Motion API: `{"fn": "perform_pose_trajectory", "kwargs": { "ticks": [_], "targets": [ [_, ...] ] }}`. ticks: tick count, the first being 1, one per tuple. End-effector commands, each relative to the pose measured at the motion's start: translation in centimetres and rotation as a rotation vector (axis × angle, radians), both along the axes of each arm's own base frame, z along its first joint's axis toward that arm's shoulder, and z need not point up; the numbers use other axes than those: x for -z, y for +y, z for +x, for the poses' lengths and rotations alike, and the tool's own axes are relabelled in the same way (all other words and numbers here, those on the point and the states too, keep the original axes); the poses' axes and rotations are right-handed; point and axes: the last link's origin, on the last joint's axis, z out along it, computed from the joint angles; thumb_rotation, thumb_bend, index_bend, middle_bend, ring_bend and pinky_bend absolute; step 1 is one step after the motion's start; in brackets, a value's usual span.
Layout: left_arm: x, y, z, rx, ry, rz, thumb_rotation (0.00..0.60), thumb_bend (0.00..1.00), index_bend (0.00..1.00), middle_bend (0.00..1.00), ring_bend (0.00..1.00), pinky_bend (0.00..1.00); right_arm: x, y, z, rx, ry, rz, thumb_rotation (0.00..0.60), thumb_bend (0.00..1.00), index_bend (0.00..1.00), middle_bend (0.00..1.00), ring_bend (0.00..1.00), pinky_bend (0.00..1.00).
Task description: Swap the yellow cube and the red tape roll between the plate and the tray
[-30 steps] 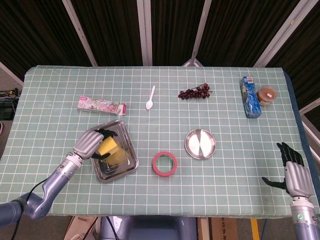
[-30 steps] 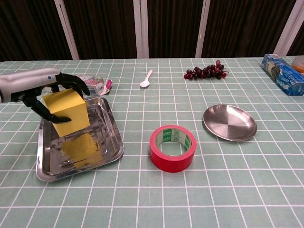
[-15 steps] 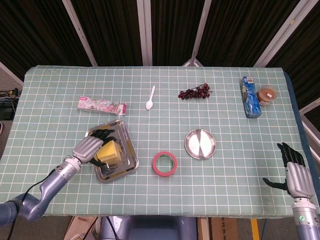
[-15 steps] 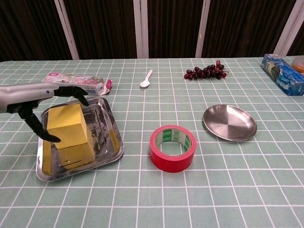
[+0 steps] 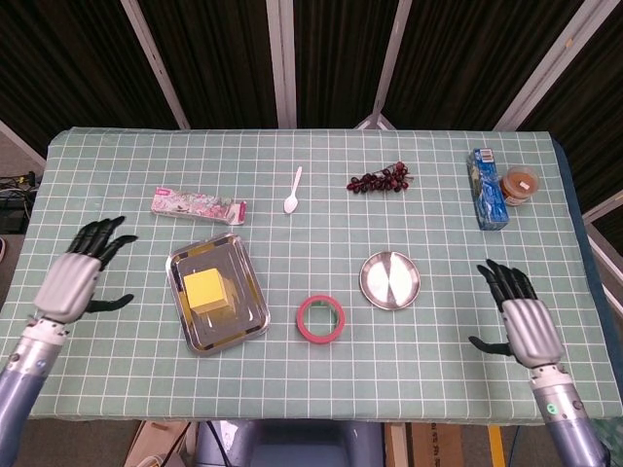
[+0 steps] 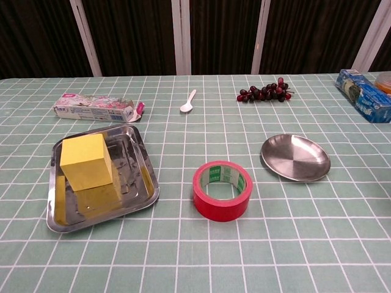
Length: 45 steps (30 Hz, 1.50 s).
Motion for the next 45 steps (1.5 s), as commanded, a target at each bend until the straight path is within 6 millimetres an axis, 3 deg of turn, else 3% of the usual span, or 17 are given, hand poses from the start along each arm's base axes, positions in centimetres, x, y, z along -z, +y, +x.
{"fn": "perform_pose_trajectory", "kwargs": {
  "ticks": [1,9,18,25,35,39,45],
  "targets": [
    [-1.3,-2.9,-2.1,-0.058,0.019,0.041,0.600,0.10,0.19,0.00,0.00,0.05,2.1,-1.8,3.6,-0.123,0.013,0.064,0.600,0.02,0.05,0.00,0.00,0.02],
    [-1.5,-4.9,-3.8,-0.061,-0.070,0.073,0.600,0.10,0.19,0.00,0.00,0.07,9.1,-2.4,10.4,-0.269,0.036,0.334,0.600,0.02,0.05,0.00,0.00,0.02],
    [-1.7,-5.2,-6.1,-0.165,0.041,0.119,0.600,0.10,0.19,0.00,0.00,0.07,14.9,-2.9,15.0,-0.312,0.029,0.525,0.600,0.02,0.05,0.00,0.00,0.02],
    [-1.3,-4.8,-6.3,-0.201,0.084,0.123,0.600,0.10,0.18,0.00,0.00,0.07,17.2,-3.5,15.9,-0.284,0.023,0.539,0.600,0.02,0.05,0.00,0.00,0.02],
    [-0.9,-4.6,-6.2,-0.185,0.086,0.128,0.600,0.10,0.18,0.00,0.00,0.07,19.3,-6.2,15.8,-0.239,0.013,0.508,0.600,0.02,0.05,0.00,0.00,0.03],
    [-1.1,-4.6,-6.3,-0.186,0.079,0.147,0.600,0.10,0.18,0.00,0.00,0.07,19.8,-7.0,15.6,-0.231,0.035,0.506,0.600,0.01,0.07,0.00,0.06,0.13],
    [-1.0,-4.5,-6.2,-0.185,0.067,0.146,0.600,0.10,0.18,0.00,0.00,0.07,20.4,-7.1,15.6,-0.225,0.033,0.516,0.600,0.02,0.21,0.06,0.23,0.29]
  ]
}}
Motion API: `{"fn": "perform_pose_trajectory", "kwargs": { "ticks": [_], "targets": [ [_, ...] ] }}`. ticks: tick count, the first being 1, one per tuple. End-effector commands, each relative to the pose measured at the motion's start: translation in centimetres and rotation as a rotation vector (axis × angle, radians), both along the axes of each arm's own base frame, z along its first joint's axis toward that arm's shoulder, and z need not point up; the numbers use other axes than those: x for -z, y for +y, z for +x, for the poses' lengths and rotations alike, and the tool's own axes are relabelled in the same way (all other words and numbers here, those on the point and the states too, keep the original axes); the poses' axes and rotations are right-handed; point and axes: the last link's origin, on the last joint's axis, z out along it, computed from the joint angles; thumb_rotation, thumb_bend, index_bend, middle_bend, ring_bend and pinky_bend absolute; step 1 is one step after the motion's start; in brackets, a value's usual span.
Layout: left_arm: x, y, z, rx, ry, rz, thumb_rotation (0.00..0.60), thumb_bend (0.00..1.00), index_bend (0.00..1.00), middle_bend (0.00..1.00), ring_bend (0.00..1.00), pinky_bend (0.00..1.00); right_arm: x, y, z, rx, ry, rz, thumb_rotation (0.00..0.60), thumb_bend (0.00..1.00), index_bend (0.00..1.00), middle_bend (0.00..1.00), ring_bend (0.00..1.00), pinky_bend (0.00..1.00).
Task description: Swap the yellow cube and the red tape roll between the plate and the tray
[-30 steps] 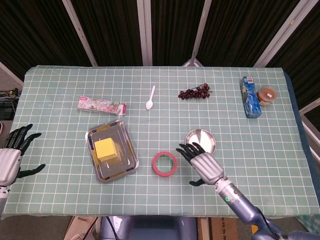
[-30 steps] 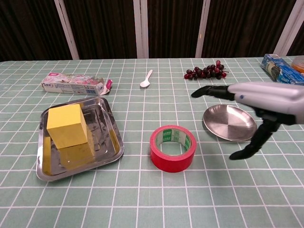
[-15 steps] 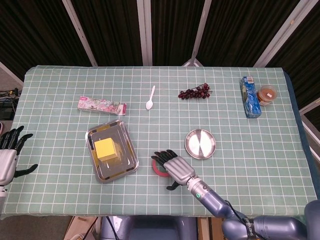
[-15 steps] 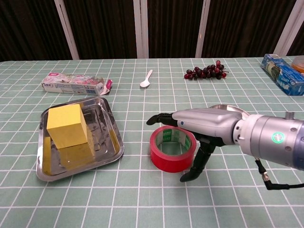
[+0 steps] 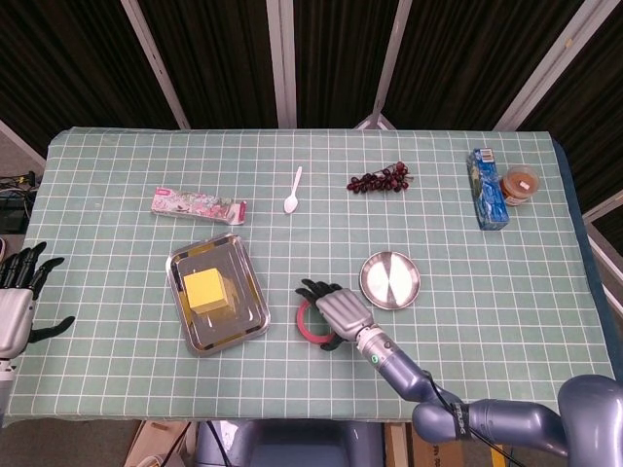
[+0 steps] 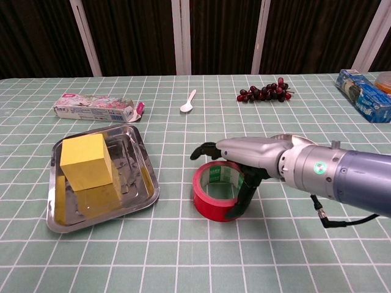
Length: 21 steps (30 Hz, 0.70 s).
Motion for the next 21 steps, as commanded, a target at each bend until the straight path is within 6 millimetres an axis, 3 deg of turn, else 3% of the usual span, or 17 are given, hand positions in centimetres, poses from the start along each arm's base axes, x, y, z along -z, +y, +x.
{"fn": "perform_pose_trajectory", "kwargs": {
  "ticks": [1,7,12,17,21],
  "targets": [
    [0.0,0.0,0.0,0.000,-0.004,0.002,0.600,0.10,0.18,0.00,0.00,0.07,0.2,0.0,0.1,0.002,-0.008,-0.001,0.600,0.03,0.24,0.08,0.26,0.31],
    [-0.2,0.0,0.0,0.003,-0.015,0.016,0.600,0.10,0.18,0.00,0.00,0.07,0.1,-0.1,0.4,-0.011,-0.025,-0.029,0.600,0.15,0.39,0.20,0.36,0.40],
    [-0.3,0.0,-0.1,-0.001,-0.020,0.022,0.600,0.10,0.18,0.00,0.00,0.07,-0.8,-0.7,0.2,-0.016,-0.032,-0.076,0.600,0.17,0.43,0.22,0.38,0.40],
    [-0.3,-0.1,0.0,0.004,-0.018,0.026,0.600,0.10,0.18,0.00,0.00,0.07,-4.1,-2.5,-0.1,-0.003,-0.048,-0.156,0.600,0.17,0.43,0.22,0.38,0.40],
    [-0.2,-0.2,0.2,0.011,-0.014,0.027,0.600,0.10,0.18,0.00,0.00,0.07,-6.8,-4.1,-1.6,0.023,-0.010,-0.195,0.600,0.17,0.43,0.22,0.38,0.40]
  ]
}}
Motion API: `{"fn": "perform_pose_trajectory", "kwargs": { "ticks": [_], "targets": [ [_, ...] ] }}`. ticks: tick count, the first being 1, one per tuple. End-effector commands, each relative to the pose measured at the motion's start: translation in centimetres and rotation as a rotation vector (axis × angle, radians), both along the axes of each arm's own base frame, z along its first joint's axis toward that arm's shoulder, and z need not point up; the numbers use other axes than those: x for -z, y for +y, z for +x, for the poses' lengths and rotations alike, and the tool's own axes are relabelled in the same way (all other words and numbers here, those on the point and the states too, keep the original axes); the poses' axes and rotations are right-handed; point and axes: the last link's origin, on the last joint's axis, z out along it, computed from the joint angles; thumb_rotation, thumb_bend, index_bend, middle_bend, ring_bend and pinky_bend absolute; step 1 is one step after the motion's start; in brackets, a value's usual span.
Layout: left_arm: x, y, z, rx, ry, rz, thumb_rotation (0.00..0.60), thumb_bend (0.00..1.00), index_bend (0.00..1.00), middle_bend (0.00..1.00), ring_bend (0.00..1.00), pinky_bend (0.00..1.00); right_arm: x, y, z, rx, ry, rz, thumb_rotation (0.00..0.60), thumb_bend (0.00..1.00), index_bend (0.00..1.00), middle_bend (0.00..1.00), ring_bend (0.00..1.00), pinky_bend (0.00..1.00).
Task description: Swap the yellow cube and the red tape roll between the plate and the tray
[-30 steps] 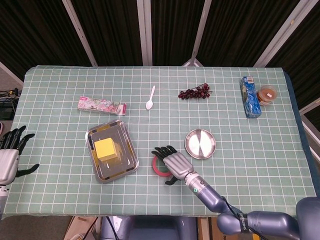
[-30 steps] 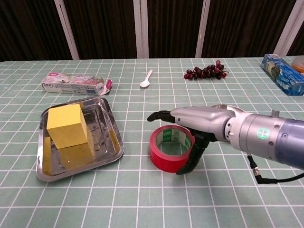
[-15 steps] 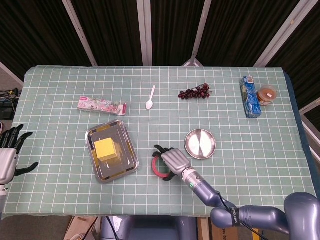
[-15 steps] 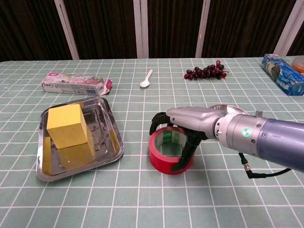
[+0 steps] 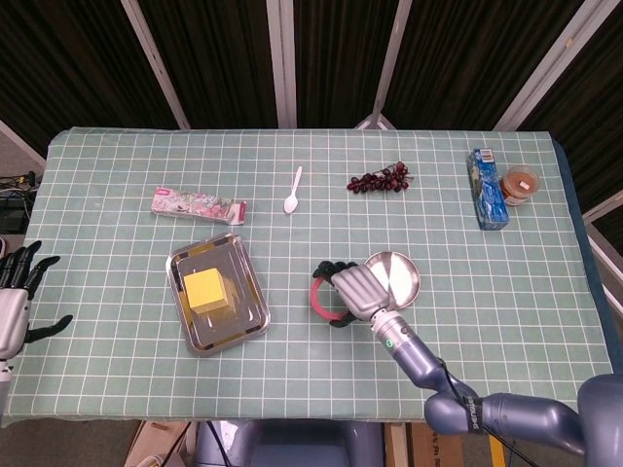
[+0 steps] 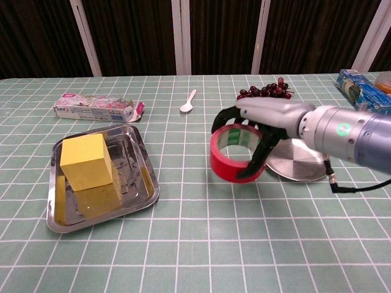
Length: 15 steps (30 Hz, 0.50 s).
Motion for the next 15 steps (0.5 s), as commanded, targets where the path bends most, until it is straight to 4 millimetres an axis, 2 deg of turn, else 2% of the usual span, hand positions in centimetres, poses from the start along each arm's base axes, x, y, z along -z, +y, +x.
{"fn": "perform_pose_trajectory", "kwargs": {
  "ticks": [1,7,15],
  "targets": [
    [0.1,-0.1,0.1,0.005,0.000,-0.001,0.600,0.10,0.18,0.00,0.00,0.07,-2.7,-1.6,-1.5,0.048,0.018,-0.024,0.600,0.17,0.43,0.22,0.38,0.40],
    [-0.1,-0.2,0.2,0.003,0.011,0.016,0.600,0.10,0.18,0.00,0.00,0.07,-4.7,-2.8,-4.5,0.130,0.038,-0.029,0.600,0.17,0.43,0.22,0.38,0.40],
    [-0.3,-0.4,0.3,0.004,0.018,0.039,0.600,0.10,0.19,0.00,0.00,0.07,-4.2,-3.3,-7.3,0.167,0.067,-0.011,0.600,0.17,0.43,0.22,0.36,0.40]
  ]
}}
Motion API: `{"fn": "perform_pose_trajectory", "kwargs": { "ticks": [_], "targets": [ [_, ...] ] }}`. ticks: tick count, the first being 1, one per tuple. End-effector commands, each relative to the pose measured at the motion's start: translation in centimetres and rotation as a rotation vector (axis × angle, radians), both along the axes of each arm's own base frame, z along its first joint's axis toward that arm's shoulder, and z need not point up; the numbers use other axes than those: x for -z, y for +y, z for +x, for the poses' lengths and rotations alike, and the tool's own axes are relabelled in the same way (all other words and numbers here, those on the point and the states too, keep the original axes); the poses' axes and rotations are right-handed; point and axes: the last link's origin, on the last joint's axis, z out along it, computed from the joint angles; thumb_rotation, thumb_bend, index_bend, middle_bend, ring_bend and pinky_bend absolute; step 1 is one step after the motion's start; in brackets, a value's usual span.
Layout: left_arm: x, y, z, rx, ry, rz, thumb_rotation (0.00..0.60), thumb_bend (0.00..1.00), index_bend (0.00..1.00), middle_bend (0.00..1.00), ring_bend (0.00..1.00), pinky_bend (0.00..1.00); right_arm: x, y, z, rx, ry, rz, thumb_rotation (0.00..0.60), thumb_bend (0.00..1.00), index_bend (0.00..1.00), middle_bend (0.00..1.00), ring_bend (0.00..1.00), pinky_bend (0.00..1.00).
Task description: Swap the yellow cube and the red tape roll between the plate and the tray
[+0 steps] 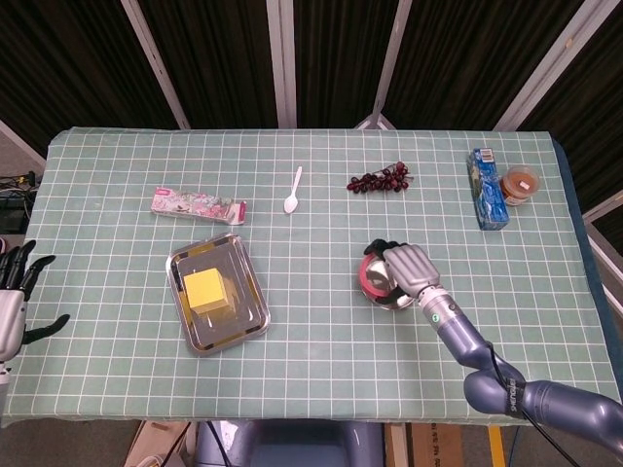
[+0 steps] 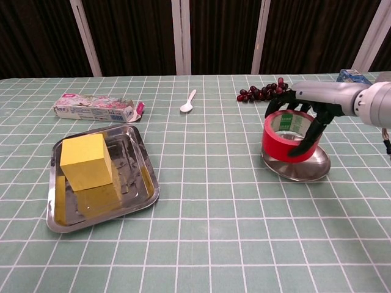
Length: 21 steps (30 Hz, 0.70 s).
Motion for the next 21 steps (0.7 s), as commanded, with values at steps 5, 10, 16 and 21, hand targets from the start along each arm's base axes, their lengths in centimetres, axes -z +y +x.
{"fn": "perform_pose_trajectory", "kwargs": {
  "ticks": [5,10,16,21],
  "targets": [
    [-0.1,0.0,0.0,-0.004,0.010,0.012,0.600,0.10,0.19,0.00,0.00,0.07,1.0,-0.4,-2.3,0.012,0.040,0.017,0.600,0.17,0.43,0.22,0.33,0.40],
    [-0.1,-0.1,0.0,-0.004,0.012,0.018,0.600,0.10,0.19,0.00,0.00,0.07,1.2,-0.6,-3.2,0.034,0.039,0.036,0.600,0.17,0.36,0.17,0.21,0.31],
    [0.0,-0.1,0.0,-0.005,0.016,0.020,0.600,0.10,0.19,0.00,0.00,0.07,0.8,-0.5,-3.6,0.036,0.049,0.044,0.600,0.04,0.09,0.00,0.00,0.07],
    [0.1,0.0,0.0,-0.007,0.018,0.009,0.600,0.10,0.19,0.00,0.00,0.07,-0.3,0.0,-2.5,0.030,0.006,0.044,0.600,0.00,0.01,0.00,0.00,0.00]
  ]
}}
